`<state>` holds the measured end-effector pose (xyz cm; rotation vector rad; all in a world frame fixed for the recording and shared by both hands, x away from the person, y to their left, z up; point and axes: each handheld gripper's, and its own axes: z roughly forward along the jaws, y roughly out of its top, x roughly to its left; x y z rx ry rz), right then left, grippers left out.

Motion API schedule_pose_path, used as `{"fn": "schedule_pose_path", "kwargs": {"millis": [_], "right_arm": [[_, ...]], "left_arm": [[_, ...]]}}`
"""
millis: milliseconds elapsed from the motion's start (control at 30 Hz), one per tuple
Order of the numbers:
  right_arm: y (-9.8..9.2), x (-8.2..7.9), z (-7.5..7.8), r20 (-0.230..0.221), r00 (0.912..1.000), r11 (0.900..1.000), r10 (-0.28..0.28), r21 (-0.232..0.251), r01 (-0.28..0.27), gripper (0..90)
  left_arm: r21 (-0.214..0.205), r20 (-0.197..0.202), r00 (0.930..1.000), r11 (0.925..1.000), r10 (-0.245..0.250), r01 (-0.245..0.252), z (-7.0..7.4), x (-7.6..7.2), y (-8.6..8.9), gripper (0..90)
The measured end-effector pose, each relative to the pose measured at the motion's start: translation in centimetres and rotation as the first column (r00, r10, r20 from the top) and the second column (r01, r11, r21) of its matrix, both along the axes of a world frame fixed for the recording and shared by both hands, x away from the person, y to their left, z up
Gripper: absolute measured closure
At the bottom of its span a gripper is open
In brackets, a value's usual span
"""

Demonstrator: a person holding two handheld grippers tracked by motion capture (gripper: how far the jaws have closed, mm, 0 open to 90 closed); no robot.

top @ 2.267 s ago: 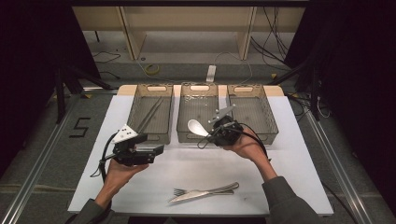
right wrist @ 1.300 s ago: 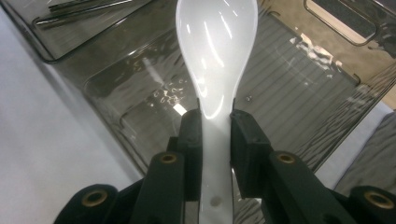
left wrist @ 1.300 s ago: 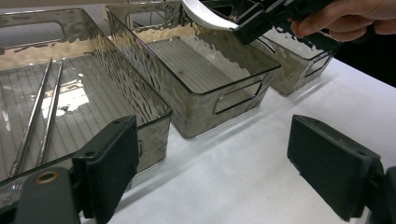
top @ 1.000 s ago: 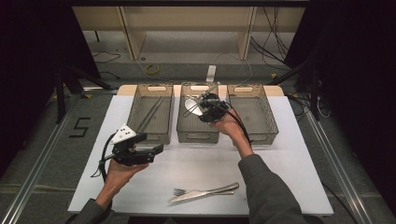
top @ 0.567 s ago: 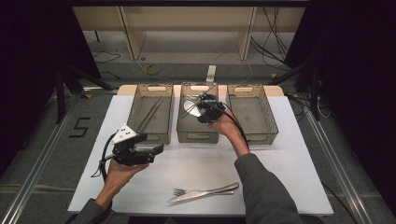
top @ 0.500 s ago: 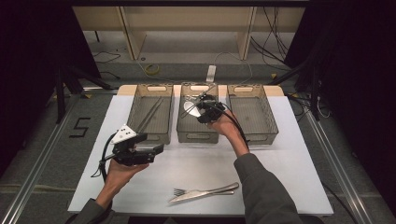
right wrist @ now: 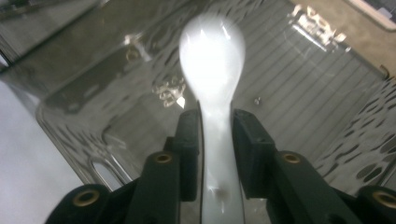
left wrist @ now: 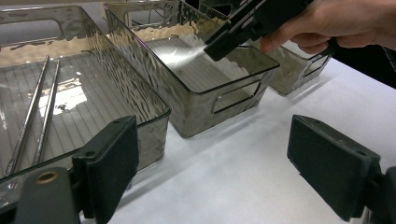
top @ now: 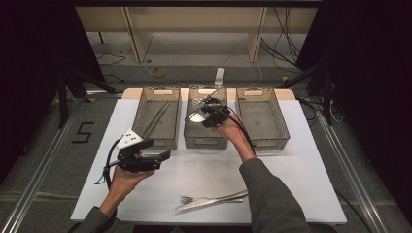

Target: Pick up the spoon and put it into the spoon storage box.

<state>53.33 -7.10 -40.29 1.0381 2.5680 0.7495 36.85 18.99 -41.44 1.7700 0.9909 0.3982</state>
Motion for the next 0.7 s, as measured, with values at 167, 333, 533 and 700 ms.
{"fn": "schedule_pose_path", "kwargs": {"millis": [167,333,533,700], "right_arm": [[-0.2,-0.1,0.6,0.003,0.9999,0.9998,0.012,0.016,-0.012,68.8],[-0.6,-0.7,1.1,0.003,0.9994,0.9991,0.036,0.023,-0.036,60.4],[-1.4,-2.9,2.3,0.017,0.9927,0.9916,0.119,0.048,-0.12,49.1],[-2.6,-5.7,3.0,0.034,0.9794,0.9776,0.199,0.063,-0.201,42.9]], "left_arm": [[0.0,0.0,1.0,1.0,0.0,0.0,0.0,0.0,0.0,16.4],[0.001,0.0,1.0,1.0,-0.002,0.002,0.0,0.0,0.0,16.3],[-0.003,0.004,1.0,1.0,0.002,-0.002,0.0,0.0,0.0,16.3],[-0.006,0.005,1.0,1.0,-0.001,0.001,0.0,-0.1,0.0,16.3]]}}
